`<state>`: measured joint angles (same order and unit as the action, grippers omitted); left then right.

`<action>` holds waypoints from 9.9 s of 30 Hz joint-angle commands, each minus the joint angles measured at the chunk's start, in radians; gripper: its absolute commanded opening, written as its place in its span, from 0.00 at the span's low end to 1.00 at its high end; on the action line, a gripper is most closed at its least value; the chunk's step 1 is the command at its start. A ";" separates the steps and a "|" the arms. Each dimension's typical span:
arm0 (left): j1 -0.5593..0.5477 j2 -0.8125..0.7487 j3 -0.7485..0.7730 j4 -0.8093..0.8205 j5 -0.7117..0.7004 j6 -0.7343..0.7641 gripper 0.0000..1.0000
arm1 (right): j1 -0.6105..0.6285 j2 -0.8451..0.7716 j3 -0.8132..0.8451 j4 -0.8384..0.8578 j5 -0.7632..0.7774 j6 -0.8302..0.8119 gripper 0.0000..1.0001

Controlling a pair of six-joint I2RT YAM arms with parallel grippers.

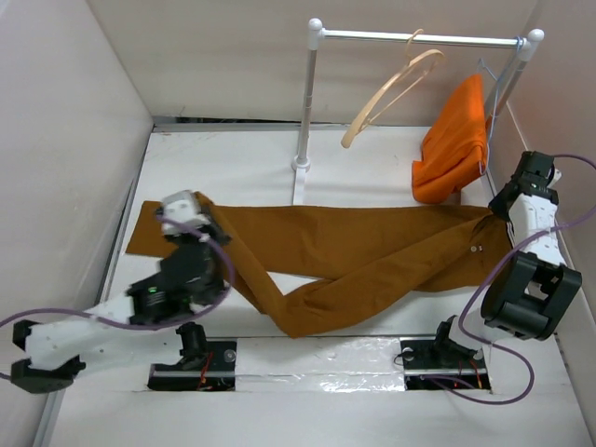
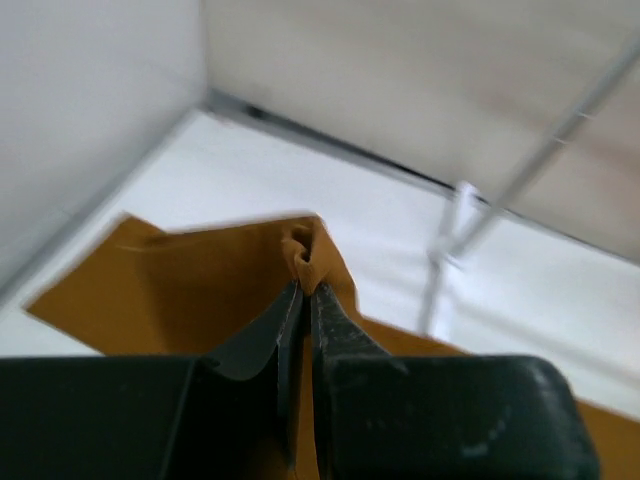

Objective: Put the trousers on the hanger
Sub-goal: Fold the trousers at the center of the board.

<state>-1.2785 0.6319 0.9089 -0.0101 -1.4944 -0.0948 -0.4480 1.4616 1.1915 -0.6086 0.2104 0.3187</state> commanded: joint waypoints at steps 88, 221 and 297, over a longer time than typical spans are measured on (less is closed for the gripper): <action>1.636 0.701 -0.159 -0.226 1.277 -0.668 0.71 | 0.072 -0.656 -0.768 0.731 -0.548 0.261 0.36; 0.183 0.741 -0.551 0.180 0.878 -1.042 0.00 | 0.943 -0.827 -0.322 0.477 -0.456 0.063 0.00; 0.057 -0.241 -0.054 -0.588 0.368 -0.882 0.57 | 1.648 0.104 -0.005 0.833 0.104 0.002 0.13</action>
<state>-1.2163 0.2901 0.9295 -0.5999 -1.1324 -0.8696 1.2201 1.7309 1.2926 0.0738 0.2489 0.3241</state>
